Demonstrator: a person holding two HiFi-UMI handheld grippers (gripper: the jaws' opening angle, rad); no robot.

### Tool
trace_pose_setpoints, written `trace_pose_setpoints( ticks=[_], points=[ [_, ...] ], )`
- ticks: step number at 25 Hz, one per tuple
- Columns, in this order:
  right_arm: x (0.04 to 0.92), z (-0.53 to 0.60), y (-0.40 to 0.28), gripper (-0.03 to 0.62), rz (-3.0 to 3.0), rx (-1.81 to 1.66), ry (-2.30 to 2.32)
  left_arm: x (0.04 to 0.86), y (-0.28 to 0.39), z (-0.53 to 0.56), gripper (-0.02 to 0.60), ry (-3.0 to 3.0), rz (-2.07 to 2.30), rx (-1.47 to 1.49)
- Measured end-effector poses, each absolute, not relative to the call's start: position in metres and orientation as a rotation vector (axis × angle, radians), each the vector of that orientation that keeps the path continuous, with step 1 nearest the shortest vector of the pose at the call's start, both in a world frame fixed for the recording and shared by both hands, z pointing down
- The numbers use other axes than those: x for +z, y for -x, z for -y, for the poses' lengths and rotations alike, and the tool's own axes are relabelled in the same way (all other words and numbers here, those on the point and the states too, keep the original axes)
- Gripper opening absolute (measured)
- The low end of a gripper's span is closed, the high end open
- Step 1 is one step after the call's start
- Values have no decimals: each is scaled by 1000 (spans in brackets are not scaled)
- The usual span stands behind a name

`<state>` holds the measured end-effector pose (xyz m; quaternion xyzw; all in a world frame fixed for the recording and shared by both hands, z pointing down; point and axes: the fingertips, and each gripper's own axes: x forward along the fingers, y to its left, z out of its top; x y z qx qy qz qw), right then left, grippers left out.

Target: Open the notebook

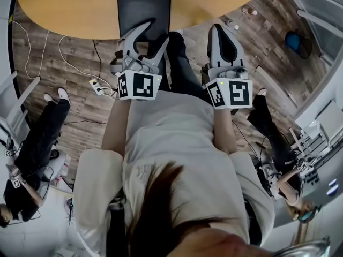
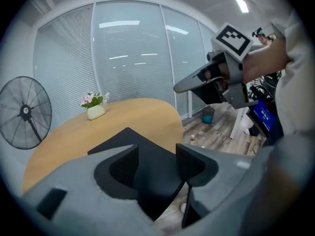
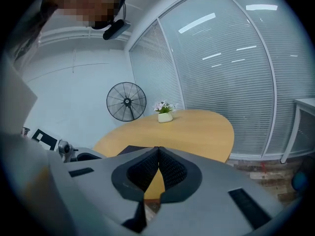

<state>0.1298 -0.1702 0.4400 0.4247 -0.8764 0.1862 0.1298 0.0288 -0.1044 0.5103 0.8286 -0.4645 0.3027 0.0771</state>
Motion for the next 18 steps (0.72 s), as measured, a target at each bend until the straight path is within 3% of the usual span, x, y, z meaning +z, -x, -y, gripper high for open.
trace_pose_setpoints(
  ticks=[18],
  points=[
    [472, 151, -132, 3, 2521, 634, -1214, 554, -56, 86, 278, -2508, 1222, 1191]
  ],
)
